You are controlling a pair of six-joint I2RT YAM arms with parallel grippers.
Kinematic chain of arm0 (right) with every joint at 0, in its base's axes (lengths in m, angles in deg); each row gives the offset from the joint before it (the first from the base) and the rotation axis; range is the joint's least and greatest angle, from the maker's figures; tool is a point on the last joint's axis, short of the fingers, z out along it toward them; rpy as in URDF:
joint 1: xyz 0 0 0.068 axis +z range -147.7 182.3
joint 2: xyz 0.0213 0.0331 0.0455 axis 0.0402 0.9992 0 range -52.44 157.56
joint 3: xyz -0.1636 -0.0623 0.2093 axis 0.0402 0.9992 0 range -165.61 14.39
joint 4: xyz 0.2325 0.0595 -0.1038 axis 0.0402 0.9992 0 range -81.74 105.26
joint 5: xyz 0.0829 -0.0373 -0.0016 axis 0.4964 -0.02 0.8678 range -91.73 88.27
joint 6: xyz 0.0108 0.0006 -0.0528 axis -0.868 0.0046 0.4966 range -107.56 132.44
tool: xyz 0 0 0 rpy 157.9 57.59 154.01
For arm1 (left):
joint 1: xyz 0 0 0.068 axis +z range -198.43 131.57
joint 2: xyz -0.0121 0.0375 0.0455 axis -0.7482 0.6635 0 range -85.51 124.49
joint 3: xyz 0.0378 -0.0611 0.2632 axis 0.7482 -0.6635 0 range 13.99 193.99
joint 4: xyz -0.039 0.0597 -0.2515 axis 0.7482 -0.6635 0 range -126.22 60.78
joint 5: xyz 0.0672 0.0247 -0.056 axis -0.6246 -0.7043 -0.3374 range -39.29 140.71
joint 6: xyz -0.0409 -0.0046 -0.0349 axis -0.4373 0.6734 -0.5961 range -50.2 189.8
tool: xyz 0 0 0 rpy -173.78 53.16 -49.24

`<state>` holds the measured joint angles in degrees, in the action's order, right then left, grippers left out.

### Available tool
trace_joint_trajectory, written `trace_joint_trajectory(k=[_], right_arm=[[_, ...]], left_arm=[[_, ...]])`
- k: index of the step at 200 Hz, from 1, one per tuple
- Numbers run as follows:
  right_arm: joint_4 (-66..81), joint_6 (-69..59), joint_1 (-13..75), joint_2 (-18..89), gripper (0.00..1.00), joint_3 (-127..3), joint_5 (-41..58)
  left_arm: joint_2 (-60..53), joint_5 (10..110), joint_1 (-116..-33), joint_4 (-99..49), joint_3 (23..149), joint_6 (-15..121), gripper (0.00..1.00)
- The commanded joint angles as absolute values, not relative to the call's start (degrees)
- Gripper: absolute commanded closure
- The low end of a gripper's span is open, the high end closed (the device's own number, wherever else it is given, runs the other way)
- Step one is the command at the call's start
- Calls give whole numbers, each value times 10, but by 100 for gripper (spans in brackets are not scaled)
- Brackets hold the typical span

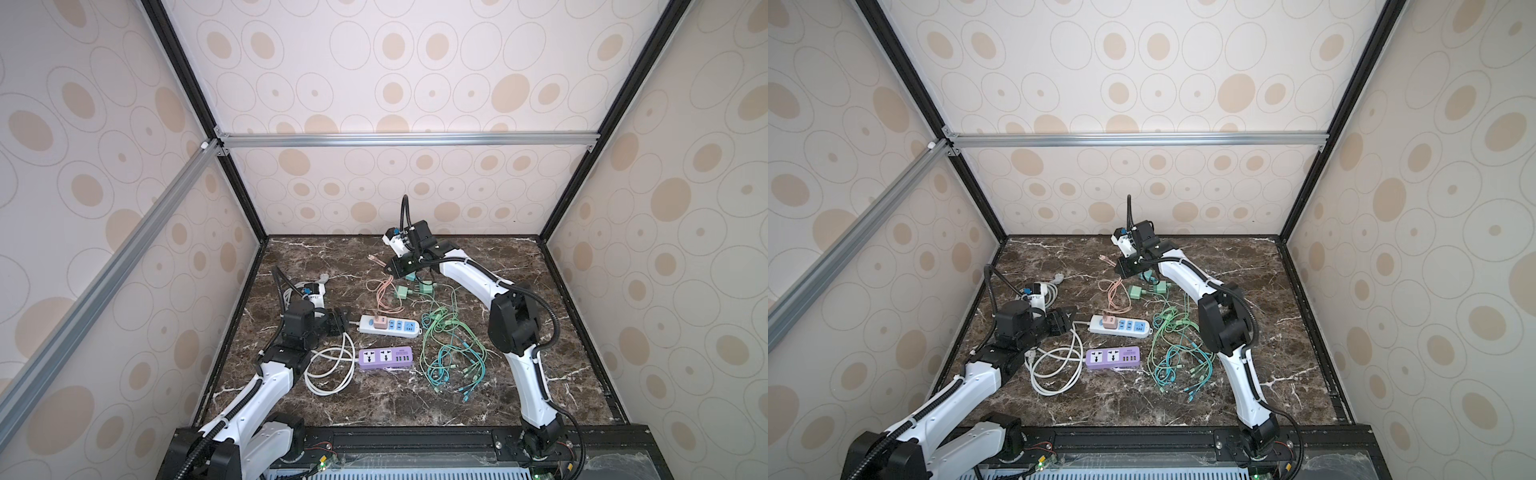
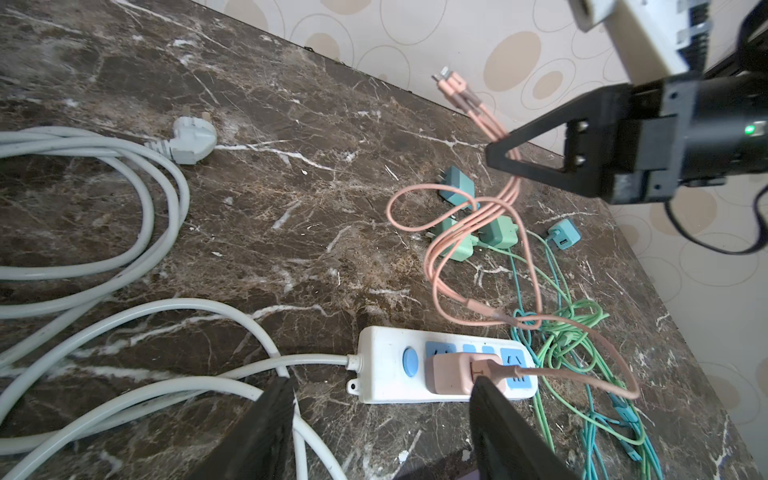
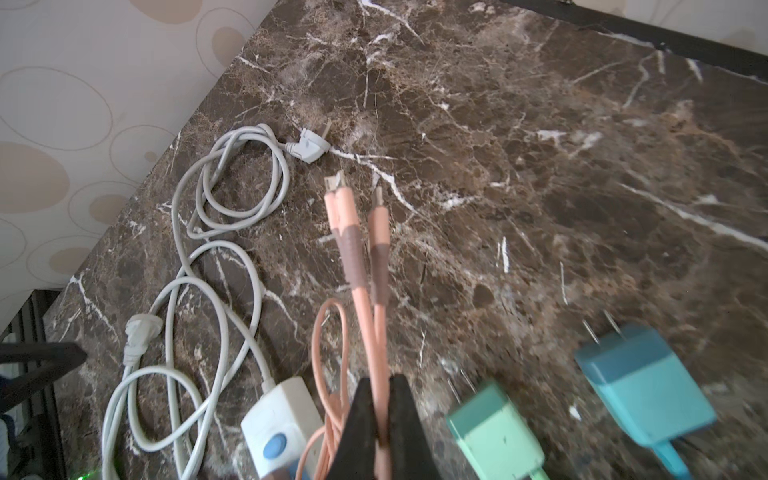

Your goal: Insert the plug

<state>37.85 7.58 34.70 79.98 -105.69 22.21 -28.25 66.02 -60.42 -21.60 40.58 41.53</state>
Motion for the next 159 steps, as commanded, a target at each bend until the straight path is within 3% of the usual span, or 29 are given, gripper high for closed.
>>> trace_joint_trajectory(k=[1, 41, 71, 126, 159], right_arm=[[405, 82, 351, 842, 94, -1111, 219], [446, 92, 349, 913, 87, -1200, 156], [452, 88, 343, 912, 69, -1199, 121], [447, 147, 336, 788, 42, -1072, 48], [440, 175, 313, 711, 38, -994, 43]], left_arm=[[-297, 656, -603, -217, 408, 410, 33], [-309, 667, -603, -215, 401, 400, 32], [-312, 674, -603, -216, 401, 397, 32], [-335, 674, -603, -231, 403, 403, 27], [-341, 680, -603, -233, 411, 408, 24]])
